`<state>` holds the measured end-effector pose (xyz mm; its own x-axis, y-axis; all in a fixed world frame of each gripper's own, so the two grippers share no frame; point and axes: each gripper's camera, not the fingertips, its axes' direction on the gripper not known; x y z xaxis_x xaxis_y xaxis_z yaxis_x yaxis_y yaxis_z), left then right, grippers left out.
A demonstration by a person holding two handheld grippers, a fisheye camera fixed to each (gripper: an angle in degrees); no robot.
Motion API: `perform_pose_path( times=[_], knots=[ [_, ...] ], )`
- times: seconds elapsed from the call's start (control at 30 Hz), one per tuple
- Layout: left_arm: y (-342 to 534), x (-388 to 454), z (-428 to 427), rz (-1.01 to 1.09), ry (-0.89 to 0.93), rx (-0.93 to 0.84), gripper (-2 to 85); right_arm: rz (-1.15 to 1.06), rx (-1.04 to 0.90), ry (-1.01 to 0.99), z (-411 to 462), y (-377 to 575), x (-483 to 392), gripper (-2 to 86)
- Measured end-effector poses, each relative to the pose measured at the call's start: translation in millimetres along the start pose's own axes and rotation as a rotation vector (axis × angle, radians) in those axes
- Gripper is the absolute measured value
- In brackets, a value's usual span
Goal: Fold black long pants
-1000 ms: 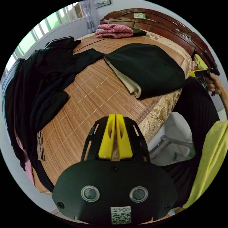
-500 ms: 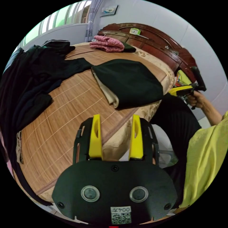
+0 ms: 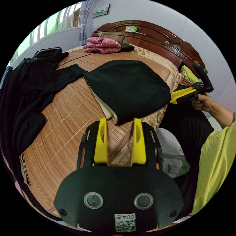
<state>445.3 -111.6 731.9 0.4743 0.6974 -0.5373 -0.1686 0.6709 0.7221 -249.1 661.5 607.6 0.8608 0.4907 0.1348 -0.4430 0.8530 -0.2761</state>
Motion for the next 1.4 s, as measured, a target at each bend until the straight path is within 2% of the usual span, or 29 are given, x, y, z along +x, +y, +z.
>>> perform_pose_path(
  times=[0.17, 0.37, 0.43, 0.67, 0.87, 1.03, 1.13, 1.2, 1.33, 1.4],
  knots=[
    [-0.4, 4.8, 3.4, 0.023, 0.016, -0.016, 12.5, 0.001, -0.022, 0.015, 4.6, -1.7, 3.0, 8.3],
    [-2.3, 16.9, 1.9, 0.123, -0.004, -0.088, 5.2, -0.02, -0.034, 0.011, -1.1, -5.1, 9.5, 3.6],
    [-1.2, 15.6, 1.3, 0.109, 0.044, -0.091, 3.4, -0.022, -0.049, 0.036, -0.7, -5.8, 11.1, 3.3],
    [4.2, 27.7, 8.0, 0.087, 0.048, -0.088, 1.4, 0.023, -0.109, 0.015, 7.7, -4.9, 25.6, 3.3],
    [6.6, 49.2, -12.6, 0.082, -0.057, -0.107, 0.9, 0.016, 0.015, -0.032, -34.9, 12.8, 30.0, 6.8],
    [-0.9, 70.5, -40.8, 0.071, -0.062, 0.04, 0.8, 0.0, 0.106, -0.013, -52.0, 18.6, 34.5, 7.9],
    [-20.9, 86.8, -33.7, 0.107, -0.057, 0.043, 0.7, 0.043, 0.115, -0.027, -52.8, 11.9, 46.6, 8.4],
    [-32.9, 95.2, -21.9, 0.133, -0.086, -0.006, 0.7, 0.1, 0.151, -0.054, -57.7, 7.1, 62.1, 9.7],
    [-42.6, 100.8, 13.2, 0.146, -0.098, -0.156, 0.6, 0.217, 0.174, -0.261, -62.1, -4.1, 104.0, 11.4],
    [-41.5, 98.2, 16.0, 0.099, -0.057, -0.136, 0.6, 0.183, 0.14, -0.273, -58.3, -9.2, 105.4, 9.7]
  ],
)
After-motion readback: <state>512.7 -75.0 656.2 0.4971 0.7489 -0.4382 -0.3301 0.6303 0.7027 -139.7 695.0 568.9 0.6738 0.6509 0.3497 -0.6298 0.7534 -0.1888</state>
